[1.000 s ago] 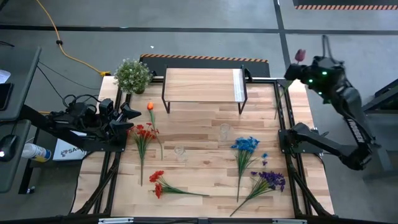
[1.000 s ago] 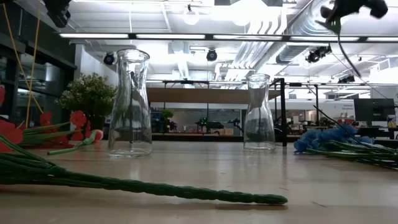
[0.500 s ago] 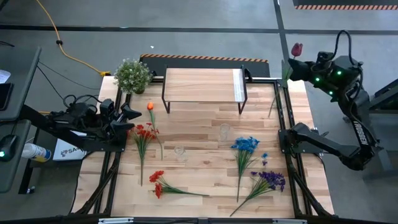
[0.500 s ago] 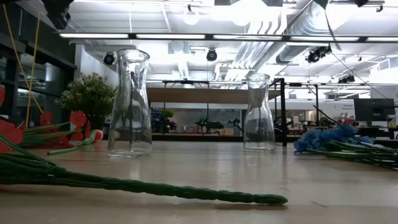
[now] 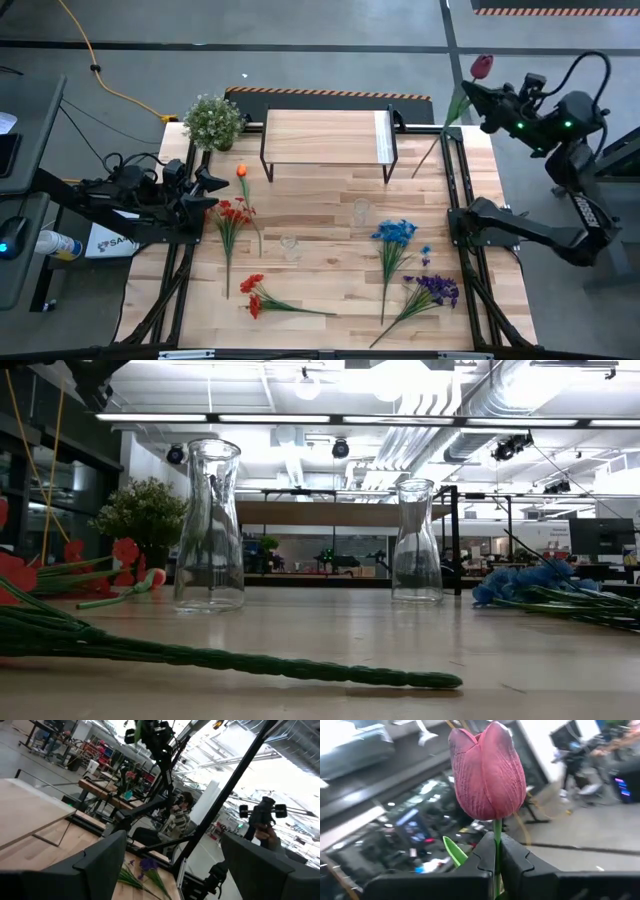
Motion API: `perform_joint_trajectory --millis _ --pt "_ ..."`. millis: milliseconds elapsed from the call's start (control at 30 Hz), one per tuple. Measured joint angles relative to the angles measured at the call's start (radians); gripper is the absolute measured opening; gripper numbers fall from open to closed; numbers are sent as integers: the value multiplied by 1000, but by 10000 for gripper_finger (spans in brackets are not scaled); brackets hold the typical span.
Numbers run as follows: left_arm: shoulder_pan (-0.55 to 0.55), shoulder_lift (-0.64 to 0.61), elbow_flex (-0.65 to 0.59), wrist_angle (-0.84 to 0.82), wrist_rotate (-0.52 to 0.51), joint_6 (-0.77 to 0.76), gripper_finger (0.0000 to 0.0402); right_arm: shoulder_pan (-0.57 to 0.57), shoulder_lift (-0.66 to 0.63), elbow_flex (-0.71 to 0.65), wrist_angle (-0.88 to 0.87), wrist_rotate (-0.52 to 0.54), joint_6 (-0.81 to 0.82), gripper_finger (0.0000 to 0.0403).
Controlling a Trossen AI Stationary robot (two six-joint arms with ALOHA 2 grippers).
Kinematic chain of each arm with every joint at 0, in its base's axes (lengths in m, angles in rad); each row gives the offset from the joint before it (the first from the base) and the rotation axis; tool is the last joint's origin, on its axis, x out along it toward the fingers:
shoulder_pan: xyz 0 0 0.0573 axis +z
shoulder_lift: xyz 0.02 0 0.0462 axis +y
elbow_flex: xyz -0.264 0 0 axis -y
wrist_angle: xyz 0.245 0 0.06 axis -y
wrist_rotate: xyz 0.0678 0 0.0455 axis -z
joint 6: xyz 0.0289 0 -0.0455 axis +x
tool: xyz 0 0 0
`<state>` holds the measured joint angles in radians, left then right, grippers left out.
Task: Pick and place flowers into a vace then onto a shelf
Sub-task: Put the dark red tulip into the right transparent vase
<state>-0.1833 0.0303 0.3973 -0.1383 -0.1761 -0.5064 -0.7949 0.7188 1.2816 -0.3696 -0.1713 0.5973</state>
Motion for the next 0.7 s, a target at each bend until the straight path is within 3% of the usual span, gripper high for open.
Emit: perform_joint_trajectory --millis 467,700 --pt "0 0 0 0 -2 -3 358 330 183 0 228 97 -125 3" --pt "0 0 0 0 -2 -3 358 427 263 -2 243 113 -176 8"
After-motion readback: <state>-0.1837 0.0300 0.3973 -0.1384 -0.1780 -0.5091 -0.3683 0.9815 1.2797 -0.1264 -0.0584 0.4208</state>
